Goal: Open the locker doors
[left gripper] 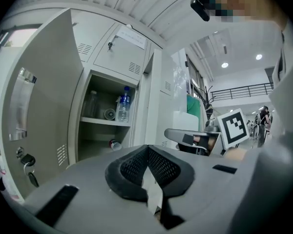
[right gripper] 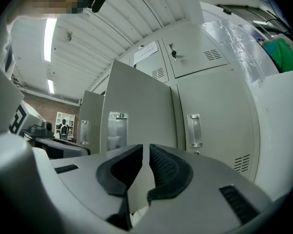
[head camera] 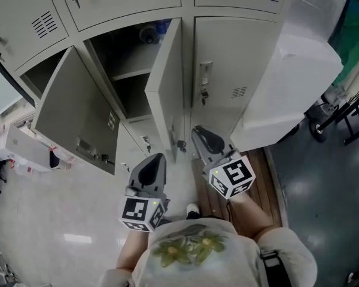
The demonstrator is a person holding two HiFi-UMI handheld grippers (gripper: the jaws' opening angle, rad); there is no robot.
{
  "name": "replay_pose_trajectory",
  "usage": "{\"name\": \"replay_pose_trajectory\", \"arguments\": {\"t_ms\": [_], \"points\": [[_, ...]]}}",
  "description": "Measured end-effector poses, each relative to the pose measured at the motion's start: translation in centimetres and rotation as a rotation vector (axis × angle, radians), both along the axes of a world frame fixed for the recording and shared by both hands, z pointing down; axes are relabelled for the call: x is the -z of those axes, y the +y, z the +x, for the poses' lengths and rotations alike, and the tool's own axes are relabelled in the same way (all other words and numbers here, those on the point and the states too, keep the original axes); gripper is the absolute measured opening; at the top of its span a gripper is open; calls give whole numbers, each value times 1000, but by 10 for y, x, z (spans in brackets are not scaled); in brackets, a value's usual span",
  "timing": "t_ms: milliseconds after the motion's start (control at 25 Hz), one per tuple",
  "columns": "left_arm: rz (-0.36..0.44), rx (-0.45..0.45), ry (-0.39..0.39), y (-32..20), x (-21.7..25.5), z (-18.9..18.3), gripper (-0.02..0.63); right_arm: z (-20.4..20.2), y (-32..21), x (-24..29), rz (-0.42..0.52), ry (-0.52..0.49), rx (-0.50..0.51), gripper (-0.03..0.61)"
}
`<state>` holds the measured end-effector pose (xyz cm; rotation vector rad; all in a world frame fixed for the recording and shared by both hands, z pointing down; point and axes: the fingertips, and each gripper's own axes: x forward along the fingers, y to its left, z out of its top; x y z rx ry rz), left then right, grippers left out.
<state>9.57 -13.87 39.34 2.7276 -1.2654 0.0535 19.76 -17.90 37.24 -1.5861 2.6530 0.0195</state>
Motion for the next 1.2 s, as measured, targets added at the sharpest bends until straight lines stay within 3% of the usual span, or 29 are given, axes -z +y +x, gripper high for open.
{"name": "replay_pose_trajectory", "arguments": {"t_ms": [80, 160, 520, 1200], "points": [[4, 20, 2, -1, 2, 0, 28, 7, -14, 2, -2, 22, 2, 45], [8, 30, 2, -1, 4, 3, 28, 11, -28, 1, -17, 33, 10, 132], [19, 35, -19, 1, 10, 17, 28, 37, -84, 3, -18, 32, -58, 170], [2, 25, -50, 1, 9, 23, 28, 64, -153, -3, -75, 48, -166, 179]]}}
